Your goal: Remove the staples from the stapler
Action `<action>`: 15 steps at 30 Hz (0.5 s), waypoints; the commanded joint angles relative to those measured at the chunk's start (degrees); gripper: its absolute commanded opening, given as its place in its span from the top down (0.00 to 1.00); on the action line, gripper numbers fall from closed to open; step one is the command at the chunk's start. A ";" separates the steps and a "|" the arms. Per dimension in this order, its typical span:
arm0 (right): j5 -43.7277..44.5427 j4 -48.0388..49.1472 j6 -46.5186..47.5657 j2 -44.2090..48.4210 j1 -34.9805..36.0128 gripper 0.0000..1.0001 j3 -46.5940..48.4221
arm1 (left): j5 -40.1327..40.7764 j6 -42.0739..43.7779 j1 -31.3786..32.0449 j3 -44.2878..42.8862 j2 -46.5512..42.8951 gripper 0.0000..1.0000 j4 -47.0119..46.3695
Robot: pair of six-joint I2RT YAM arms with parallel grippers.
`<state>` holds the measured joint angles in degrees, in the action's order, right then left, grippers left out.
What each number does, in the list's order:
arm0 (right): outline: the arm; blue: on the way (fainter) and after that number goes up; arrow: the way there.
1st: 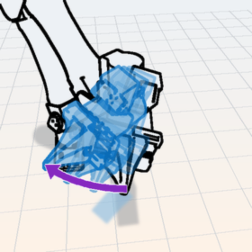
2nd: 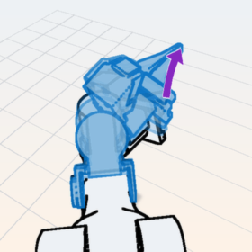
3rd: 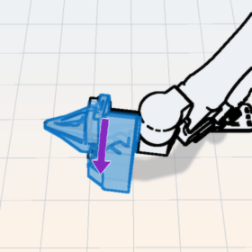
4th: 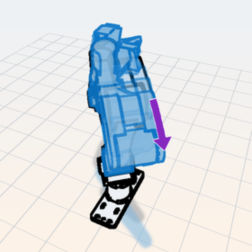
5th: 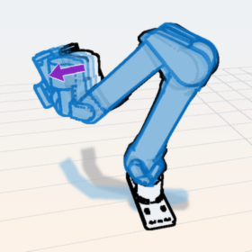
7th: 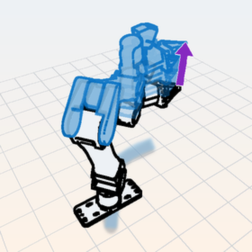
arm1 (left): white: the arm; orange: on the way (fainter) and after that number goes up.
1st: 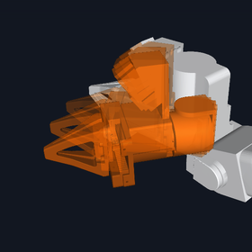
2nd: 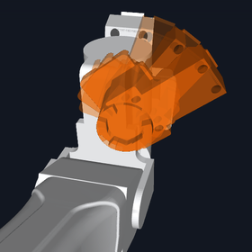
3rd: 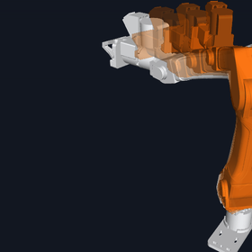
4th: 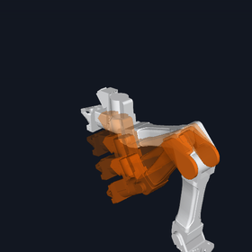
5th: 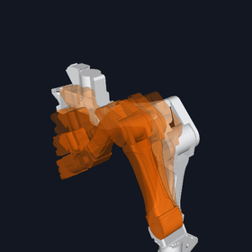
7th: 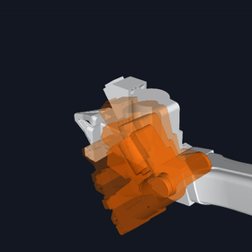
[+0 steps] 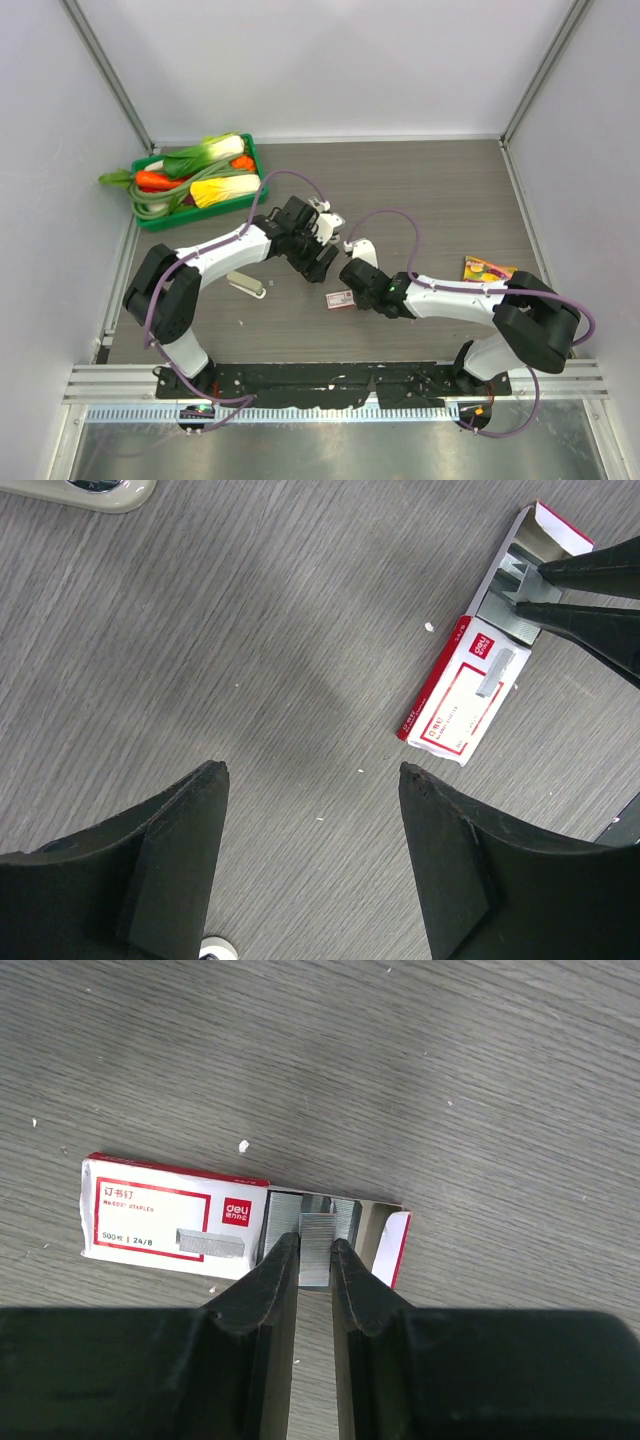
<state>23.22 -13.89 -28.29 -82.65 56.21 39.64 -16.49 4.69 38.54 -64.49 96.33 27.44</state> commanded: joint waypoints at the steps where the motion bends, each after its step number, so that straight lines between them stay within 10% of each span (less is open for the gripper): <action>1: 1.12 1.94 1.49 1.18 0.48 0.79 0.18 | -0.30 -0.73 -0.22 -0.64 -2.29 0.27 -1.42; 15: 1.83 2.11 3.86 2.41 0.48 0.79 0.62 | -0.82 -0.73 -0.22 -0.37 -1.94 0.27 -1.34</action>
<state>23.42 -13.69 -25.98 -82.52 56.21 39.62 -16.51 4.51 38.54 -64.49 96.33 27.44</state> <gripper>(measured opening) 0.223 0.726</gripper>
